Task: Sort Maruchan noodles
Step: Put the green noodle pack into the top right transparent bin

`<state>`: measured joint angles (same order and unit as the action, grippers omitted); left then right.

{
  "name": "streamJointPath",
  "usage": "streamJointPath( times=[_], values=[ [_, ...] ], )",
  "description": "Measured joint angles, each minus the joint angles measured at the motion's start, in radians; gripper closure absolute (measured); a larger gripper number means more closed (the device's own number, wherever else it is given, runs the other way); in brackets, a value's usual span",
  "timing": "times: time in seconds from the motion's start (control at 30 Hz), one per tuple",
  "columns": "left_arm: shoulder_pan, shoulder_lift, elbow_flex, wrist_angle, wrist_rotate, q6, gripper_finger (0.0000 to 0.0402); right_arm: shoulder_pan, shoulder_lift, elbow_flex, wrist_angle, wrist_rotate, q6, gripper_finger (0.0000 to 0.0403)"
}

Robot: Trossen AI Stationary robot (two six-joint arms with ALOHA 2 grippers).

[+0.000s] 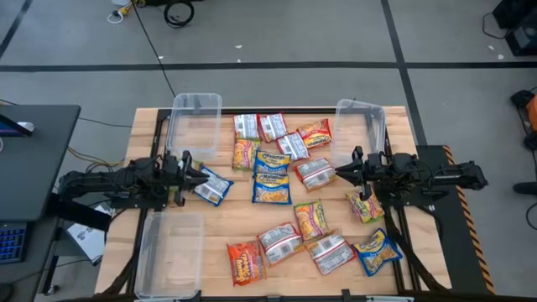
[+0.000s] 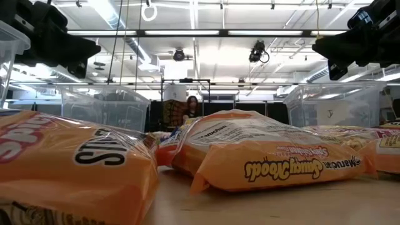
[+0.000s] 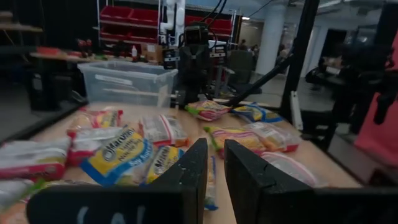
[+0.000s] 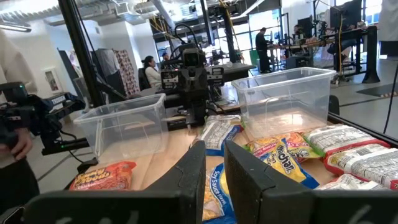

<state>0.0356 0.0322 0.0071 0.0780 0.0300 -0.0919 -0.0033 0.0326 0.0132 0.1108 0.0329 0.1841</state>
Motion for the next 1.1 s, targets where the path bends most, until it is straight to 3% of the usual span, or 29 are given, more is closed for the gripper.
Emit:
streamJointPath(
  times=[0.17,0.57,0.77,0.93,1.1],
  values=[
    [0.0,0.0,0.0,0.0,-0.001,0.078,0.0342,0.0,0.0,0.0,0.0,0.0,0.0,0.0338],
    [0.0,0.0,0.0,0.0,-0.036,0.052,0.0342,0.0,0.0,0.0,0.053,0.029,-0.027,0.0338],
    [0.001,0.0,0.0,0.0,-0.037,0.076,0.0342,-0.002,0.0,0.001,0.192,0.119,0.269,0.0338],
    [0.001,0.0,0.0,0.0,-0.037,0.066,0.0342,0.015,0.039,0.016,0.161,-0.027,0.367,0.0339],
    [0.001,0.0,0.0,-0.001,-0.037,0.083,0.0342,0.085,0.201,0.216,-0.051,-0.111,0.279,0.0342]
  ],
)
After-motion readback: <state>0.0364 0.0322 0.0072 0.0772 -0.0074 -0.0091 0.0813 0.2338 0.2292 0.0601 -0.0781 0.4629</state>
